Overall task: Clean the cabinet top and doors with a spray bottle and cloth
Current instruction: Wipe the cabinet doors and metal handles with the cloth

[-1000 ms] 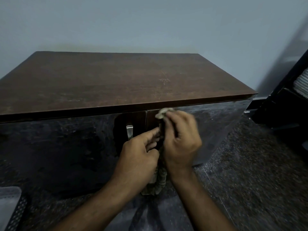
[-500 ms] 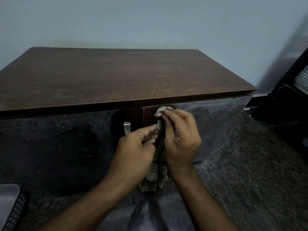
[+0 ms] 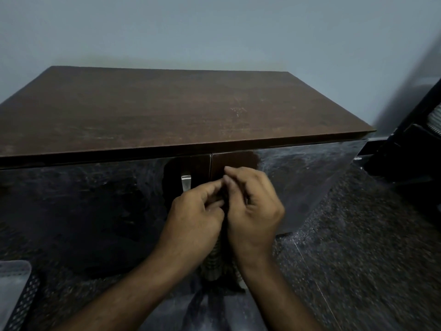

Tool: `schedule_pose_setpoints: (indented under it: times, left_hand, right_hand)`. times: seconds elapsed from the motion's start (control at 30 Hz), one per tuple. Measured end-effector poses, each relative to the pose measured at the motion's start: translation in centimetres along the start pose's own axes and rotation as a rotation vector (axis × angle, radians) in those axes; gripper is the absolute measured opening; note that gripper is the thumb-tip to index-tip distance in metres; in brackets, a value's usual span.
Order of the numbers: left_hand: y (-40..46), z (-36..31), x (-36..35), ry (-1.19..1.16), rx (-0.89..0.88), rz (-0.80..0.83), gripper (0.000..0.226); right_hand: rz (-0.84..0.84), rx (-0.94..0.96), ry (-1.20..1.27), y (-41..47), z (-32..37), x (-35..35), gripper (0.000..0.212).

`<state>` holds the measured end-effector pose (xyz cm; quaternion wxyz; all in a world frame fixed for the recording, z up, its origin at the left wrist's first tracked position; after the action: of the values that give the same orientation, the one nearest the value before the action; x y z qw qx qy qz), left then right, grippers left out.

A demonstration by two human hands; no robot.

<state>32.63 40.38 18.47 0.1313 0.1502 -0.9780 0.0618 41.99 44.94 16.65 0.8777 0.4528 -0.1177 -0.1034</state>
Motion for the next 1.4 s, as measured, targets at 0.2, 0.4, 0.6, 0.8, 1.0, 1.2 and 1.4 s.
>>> schedule_pose_setpoints:
  times: [0.2,0.4,0.6,0.8,1.0,1.2,1.4]
  left_hand:
    - [0.1,0.2,0.1,-0.031,-0.003,-0.038,0.053]
    - [-0.1,0.5,0.2,0.011,0.009,-0.048,0.049]
    - [-0.4,0.8,0.6,0.045,0.034,-0.087,0.048]
    - [-0.4,0.3,0.5,0.081,-0.011,-0.073,0.055]
    - [-0.5,-0.1,0.0,0.092,-0.048,-0.048,0.059]
    - [-0.8,0.2,0.7,0.076,-0.058,-0.133,0.05]
    - [-1.1,0.8,0.9,0.111,-0.007,-0.137,0.043]
  right_hand:
    - [-0.061,0.001,0.107,1.8,0.0,0.0,0.02]
    - [0.001,0.197,-0.071,-2.2,-2.2,-0.2,0.027]
    - [0.123,0.285,-0.16,-3.8,-2.5,-0.7,0.03]
    - [0.132,0.262,-0.183,-3.1,-2.0,0.6,0.029]
    - [0.061,0.189,-0.139,0.7,-1.7,0.9,0.023]
    - [0.136,0.189,-0.154,-3.8,-2.9,0.5,0.035]
    - [0.063,0.15,-0.128,-3.6,-2.6,0.6,0.026]
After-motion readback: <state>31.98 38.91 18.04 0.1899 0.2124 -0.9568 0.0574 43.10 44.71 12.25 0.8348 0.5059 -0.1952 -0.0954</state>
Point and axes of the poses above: each hand's wrist, its own y-axis towards the middle knuckle, its own x-axis out of the back of the hand, z = x × y, the point moved 2 cm from there along y, towards the middle knuckle, and after that the axes turned 10 degrees about x, right-handed, at the moved point
